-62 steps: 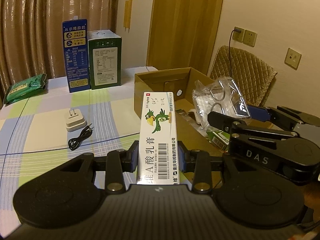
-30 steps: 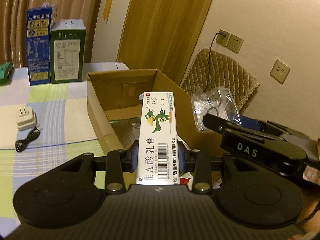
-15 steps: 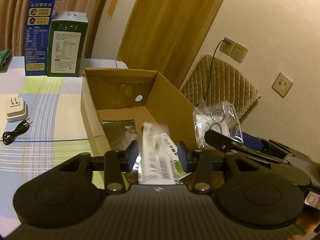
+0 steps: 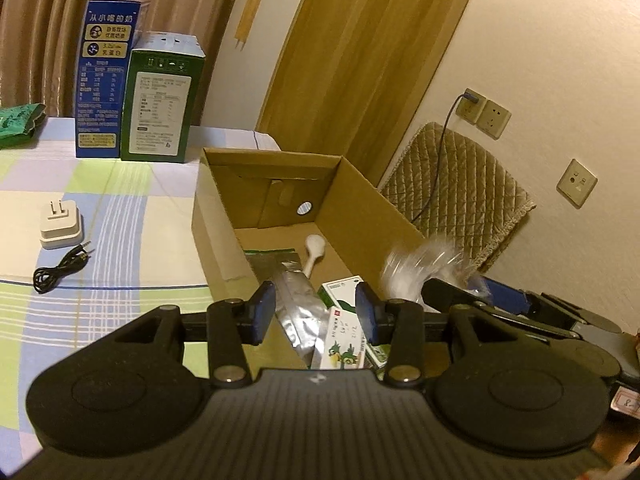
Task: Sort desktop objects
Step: 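Open both tools to drop the cream box and hook package in the box, then move both tools back from the cardboard box to the table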
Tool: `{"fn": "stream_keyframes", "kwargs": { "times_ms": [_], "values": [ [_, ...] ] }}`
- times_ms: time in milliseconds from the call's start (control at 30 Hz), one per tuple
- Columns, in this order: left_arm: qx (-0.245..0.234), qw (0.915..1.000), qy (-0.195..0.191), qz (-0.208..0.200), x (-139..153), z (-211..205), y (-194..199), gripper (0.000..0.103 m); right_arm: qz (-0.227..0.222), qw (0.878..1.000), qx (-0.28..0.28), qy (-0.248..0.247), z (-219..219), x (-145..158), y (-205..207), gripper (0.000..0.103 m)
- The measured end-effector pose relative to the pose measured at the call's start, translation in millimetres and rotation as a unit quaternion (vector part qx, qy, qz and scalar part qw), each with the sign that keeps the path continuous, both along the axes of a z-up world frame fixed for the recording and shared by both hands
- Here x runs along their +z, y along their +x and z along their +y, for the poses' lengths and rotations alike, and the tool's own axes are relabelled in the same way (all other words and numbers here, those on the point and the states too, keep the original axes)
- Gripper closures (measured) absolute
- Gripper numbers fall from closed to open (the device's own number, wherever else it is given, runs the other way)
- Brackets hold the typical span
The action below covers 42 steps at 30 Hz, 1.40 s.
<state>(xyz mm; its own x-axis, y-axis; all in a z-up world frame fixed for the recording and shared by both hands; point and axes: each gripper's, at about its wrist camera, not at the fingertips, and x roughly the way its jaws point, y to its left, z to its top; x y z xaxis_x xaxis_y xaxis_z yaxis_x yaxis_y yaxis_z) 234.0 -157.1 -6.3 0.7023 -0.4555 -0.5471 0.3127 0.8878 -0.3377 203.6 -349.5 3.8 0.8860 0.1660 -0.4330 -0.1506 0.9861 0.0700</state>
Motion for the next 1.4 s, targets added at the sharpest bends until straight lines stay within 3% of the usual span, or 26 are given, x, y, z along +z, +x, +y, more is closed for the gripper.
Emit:
{"fn": "stream_keyframes", "kwargs": {
  "times_ms": [700, 867, 1000, 1167, 1400],
  "values": [
    [0.005, 0.9997, 0.023, -0.003, -2.4, 24.0, -4.9, 0.05, -0.02, 0.999, -0.035, 0.01, -4.9, 5.8, -5.9, 0.031],
    [0.012, 0.9995, 0.027, -0.003, -3.3, 34.5, -4.9, 0.036, -0.023, 0.999, -0.04, 0.01, -3.3, 6.5, -6.0, 0.029],
    [0.022, 0.9993, 0.03, -0.001, -2.9, 44.4, -4.5, 0.032, -0.029, 0.999, -0.038, 0.006, 2.8, 7.8, -6.1, 0.019],
    [0.031, 0.9989, 0.034, -0.006, -1.2, 55.1, -6.5, 0.016, -0.028, 0.999, -0.023, 0.002, 15.7, 8.2, -3.9, 0.015],
    [0.055, 0.9972, 0.049, -0.01, -0.8, 71.2, -8.3, 0.004, -0.031, 0.999, -0.006, -0.003, 34.9, 8.0, -1.1, 0.004]
  ]
}}
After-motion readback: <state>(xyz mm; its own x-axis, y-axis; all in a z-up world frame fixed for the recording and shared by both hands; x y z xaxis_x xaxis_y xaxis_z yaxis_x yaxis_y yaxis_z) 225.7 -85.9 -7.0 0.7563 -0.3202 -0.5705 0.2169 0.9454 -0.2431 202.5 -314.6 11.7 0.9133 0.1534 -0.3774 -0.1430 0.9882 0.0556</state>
